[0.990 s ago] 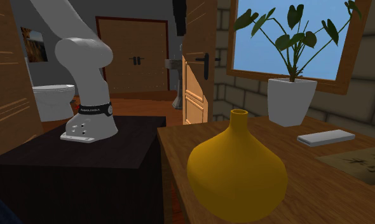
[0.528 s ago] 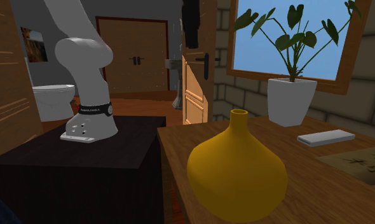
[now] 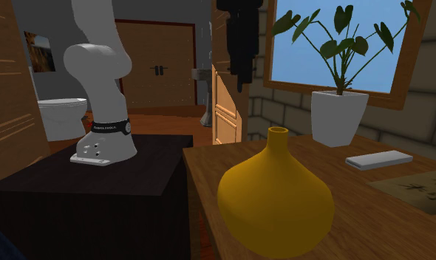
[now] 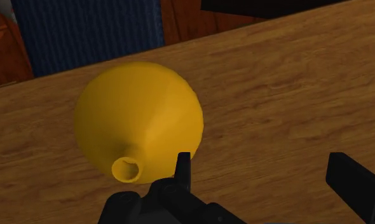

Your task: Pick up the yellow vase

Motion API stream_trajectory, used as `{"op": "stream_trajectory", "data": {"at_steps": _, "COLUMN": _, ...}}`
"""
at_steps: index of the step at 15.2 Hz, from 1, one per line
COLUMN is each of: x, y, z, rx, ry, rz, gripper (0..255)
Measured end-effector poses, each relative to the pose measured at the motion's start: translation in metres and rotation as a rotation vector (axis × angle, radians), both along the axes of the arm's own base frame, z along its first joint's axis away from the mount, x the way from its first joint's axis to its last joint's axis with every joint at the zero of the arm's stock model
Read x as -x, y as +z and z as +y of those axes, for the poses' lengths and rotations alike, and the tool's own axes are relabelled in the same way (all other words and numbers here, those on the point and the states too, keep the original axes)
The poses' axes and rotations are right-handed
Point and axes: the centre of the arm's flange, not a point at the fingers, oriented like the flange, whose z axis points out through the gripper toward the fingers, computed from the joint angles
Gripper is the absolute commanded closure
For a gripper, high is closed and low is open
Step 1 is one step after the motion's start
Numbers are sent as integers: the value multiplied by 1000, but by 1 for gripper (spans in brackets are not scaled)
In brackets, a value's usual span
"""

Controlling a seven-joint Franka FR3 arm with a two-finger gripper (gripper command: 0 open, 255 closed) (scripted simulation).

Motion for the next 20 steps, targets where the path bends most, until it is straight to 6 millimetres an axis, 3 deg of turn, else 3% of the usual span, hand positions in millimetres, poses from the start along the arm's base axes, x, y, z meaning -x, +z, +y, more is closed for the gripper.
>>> {"op": "stream_trajectory", "data": {"at_steps": 8, "x": -40, "y": -48, "z": -88, "rx": -28, "ry": 7, "rz": 9, "gripper": 0}}
{"op": "stream_trajectory", "data": {"at_steps": 10, "x": -46, "y": -60, "z": -97, "rx": -32, "ry": 9, "rz": 10, "gripper": 0}}
{"op": "stream_trajectory", "data": {"at_steps": 17, "x": -47, "y": -94, "z": -99, "rx": -33, "ry": 10, "rz": 10, "gripper": 0}}
{"op": "stream_trajectory", "data": {"at_steps": 18, "x": -47, "y": -95, "z": -99, "rx": -33, "ry": 10, "rz": 10, "gripper": 255}}
{"op": "stream_trajectory", "data": {"at_steps": 20, "x": -47, "y": -95, "z": -99, "rx": -33, "ry": 10, "rz": 9, "gripper": 255}}
